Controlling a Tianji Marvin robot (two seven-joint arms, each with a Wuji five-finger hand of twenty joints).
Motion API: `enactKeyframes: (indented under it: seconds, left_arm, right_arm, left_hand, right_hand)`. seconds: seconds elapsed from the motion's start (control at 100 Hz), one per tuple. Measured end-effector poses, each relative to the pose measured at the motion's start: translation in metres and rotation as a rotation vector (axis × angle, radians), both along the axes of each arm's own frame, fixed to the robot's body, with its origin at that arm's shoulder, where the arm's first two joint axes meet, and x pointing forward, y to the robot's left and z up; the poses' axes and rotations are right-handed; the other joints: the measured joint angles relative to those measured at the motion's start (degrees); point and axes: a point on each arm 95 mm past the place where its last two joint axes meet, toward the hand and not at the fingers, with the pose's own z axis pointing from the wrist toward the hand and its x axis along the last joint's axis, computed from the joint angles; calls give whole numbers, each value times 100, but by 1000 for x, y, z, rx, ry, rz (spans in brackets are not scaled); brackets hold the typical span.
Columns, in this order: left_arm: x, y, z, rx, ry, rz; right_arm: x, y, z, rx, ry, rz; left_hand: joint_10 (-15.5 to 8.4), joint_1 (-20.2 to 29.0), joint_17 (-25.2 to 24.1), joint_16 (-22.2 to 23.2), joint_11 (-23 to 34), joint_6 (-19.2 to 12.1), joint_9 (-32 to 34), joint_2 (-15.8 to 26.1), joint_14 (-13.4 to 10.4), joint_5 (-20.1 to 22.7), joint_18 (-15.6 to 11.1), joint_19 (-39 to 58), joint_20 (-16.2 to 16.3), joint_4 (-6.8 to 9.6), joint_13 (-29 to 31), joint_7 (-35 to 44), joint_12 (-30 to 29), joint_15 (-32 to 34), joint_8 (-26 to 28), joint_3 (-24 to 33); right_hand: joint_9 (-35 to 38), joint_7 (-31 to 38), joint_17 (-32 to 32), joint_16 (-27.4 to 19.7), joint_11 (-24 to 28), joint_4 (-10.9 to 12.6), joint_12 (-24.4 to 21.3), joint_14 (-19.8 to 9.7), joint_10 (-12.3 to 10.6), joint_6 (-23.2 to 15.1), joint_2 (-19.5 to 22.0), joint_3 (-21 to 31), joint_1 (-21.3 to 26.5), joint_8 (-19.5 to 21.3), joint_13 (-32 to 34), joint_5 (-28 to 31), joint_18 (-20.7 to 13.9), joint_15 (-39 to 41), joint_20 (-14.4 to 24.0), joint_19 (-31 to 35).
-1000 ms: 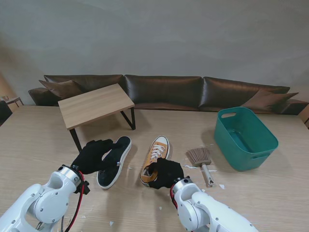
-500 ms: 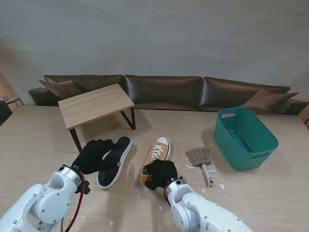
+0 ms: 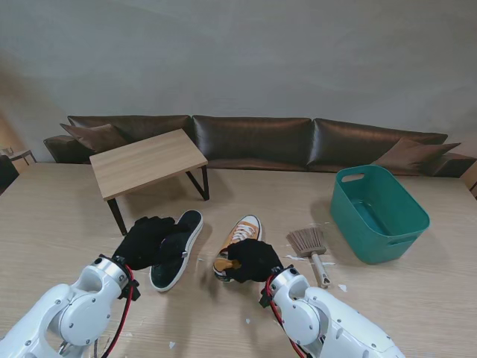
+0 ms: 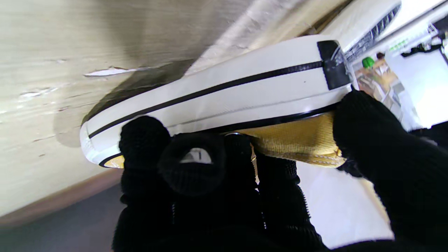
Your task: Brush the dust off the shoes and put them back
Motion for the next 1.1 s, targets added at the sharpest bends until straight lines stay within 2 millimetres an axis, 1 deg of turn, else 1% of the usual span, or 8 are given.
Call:
enactKeyframes:
  seconds: [0.18, 0.27, 0.39, 0.54, 0.77, 0.94, 0.98, 1.1]
  left_arm:
    - [-1, -2, -1, 11, 3, -8]
    - [-2, -4, -3, 18, 12, -18]
    - [-3, -10, -9, 29, 20, -39]
    - [-2, -20, -17, 34, 28, -80]
    - [7, -35, -19, 26, 28, -131]
    - [12, -44, -16, -5, -7, -138]
    - [13, -46, -16, -16, -10, -141]
    - [17, -55, -14, -55, -12, -147]
  right_arm:
    - [4, -2, 14, 145, 99, -32]
    - [6, -2, 23, 196, 120, -44]
    - [8, -2, 35, 276, 159, -72]
    - [12, -3, 49, 336, 183, -96]
    - [14, -4, 75, 432, 221, -104]
    - [0, -5, 109, 499, 234, -107]
    - [-2, -4, 112, 512, 233, -102]
    - [-4, -4, 115, 573, 263, -106]
  left_hand:
    - [1, 2, 0, 0, 0, 0, 53, 0, 0, 3, 1, 0, 0, 0, 2, 2, 0, 0, 14, -1]
    - [1, 162, 1, 0, 0, 0, 54, 0, 0, 10, 1, 0, 0, 1, 2, 2, 0, 0, 35, -11]
    - [1, 148, 1, 0, 0, 0, 54, -41, 0, -12, 1, 0, 0, 2, 2, 0, 0, 0, 38, 301]
    - [1, 145, 1, 0, -14, -23, -6, -299, 0, -437, 1, 0, 0, 2, 2, -273, 0, 0, -149, 585]
    - [1, 72, -82, 1, -83, -78, -460, -282, -28, -1201, -3, -60, 0, 2, -11, -641, -6, 1, -445, 654]
    - [1, -140, -150, 1, -97, -63, -765, -432, -82, -1687, -54, -62, 0, 2, -60, -784, -5, 1, -612, 761]
    - [1, -198, -163, 56, -134, -58, -836, -432, -84, -1779, -58, -62, 0, 2, -251, -807, -5, -12, -653, 735]
    - [26, -249, -187, 70, -94, 12, -904, -432, -81, -2043, -67, -63, 0, 2, -165, -859, -4, 0, -767, 737]
  right_hand:
    - [17, 0, -9, 69, 0, -1, 61, 134, 175, 173, 0, 7, 158, -2, 101, 2, 0, 9, 54, 34]
    - [74, 1, -10, 93, -1, -1, 61, 177, 222, 213, 0, 8, 161, -2, 159, 25, 0, 19, 140, 38]
    - [86, 5, -19, 114, -11, -1, 61, 247, 313, 308, 0, 72, 170, -2, 160, 26, 0, 79, 171, 51]
    - [145, 7, -20, 147, -57, -1, 65, 310, 380, 373, 0, 76, 218, -2, 210, 54, 11, 108, 283, 113]
    - [223, 7, -20, 149, -125, -1, 70, 390, 481, 416, 7, 76, 221, 16, 225, 54, 51, 151, 287, 144]
    - [230, 7, -20, 149, -131, -1, 146, 421, 506, 453, 16, 116, 223, 16, 225, 83, 94, 197, 287, 184]
    - [230, 7, -20, 149, -130, -1, 146, 420, 506, 455, 16, 119, 223, 16, 225, 128, 94, 200, 287, 187]
    - [230, 7, -21, 149, -139, -1, 146, 428, 507, 503, 18, 122, 225, 16, 225, 129, 104, 200, 289, 189]
